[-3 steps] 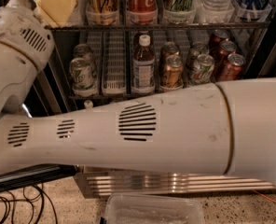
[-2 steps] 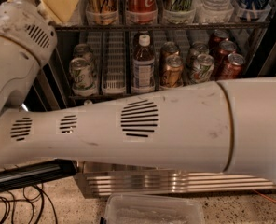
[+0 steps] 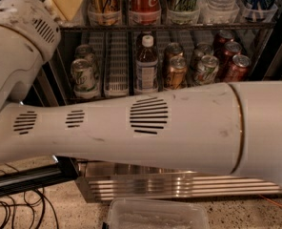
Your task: Pick water bottle from top shelf of fridge
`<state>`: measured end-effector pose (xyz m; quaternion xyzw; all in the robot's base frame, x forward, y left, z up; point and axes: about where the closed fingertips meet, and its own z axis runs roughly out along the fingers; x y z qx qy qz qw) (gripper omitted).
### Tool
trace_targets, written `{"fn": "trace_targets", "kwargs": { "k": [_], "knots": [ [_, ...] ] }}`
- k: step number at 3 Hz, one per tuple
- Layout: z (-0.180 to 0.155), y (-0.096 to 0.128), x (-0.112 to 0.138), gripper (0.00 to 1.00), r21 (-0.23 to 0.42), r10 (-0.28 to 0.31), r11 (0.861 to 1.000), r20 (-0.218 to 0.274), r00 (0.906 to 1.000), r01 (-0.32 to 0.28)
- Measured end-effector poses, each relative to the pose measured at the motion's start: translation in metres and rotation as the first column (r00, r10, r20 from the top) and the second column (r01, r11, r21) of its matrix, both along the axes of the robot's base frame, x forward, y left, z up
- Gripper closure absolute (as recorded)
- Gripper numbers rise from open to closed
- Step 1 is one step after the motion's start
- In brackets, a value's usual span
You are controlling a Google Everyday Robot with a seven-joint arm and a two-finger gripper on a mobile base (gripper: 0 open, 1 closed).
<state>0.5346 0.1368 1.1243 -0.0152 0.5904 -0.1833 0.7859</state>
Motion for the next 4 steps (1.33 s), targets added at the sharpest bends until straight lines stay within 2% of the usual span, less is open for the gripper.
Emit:
{"fn": "trace_targets", "kwargs": {
  "k": [2,4],
  "knots": [
    [-0.013,0.012,0.011,0.33,0.021,0.046,0.999,-0.054,0.9975,-0.045],
    [-0.019,0.013,0.018,0.41,0.03,0.052,0.998,-0.072,0.996,-0.05]
  ]
}}
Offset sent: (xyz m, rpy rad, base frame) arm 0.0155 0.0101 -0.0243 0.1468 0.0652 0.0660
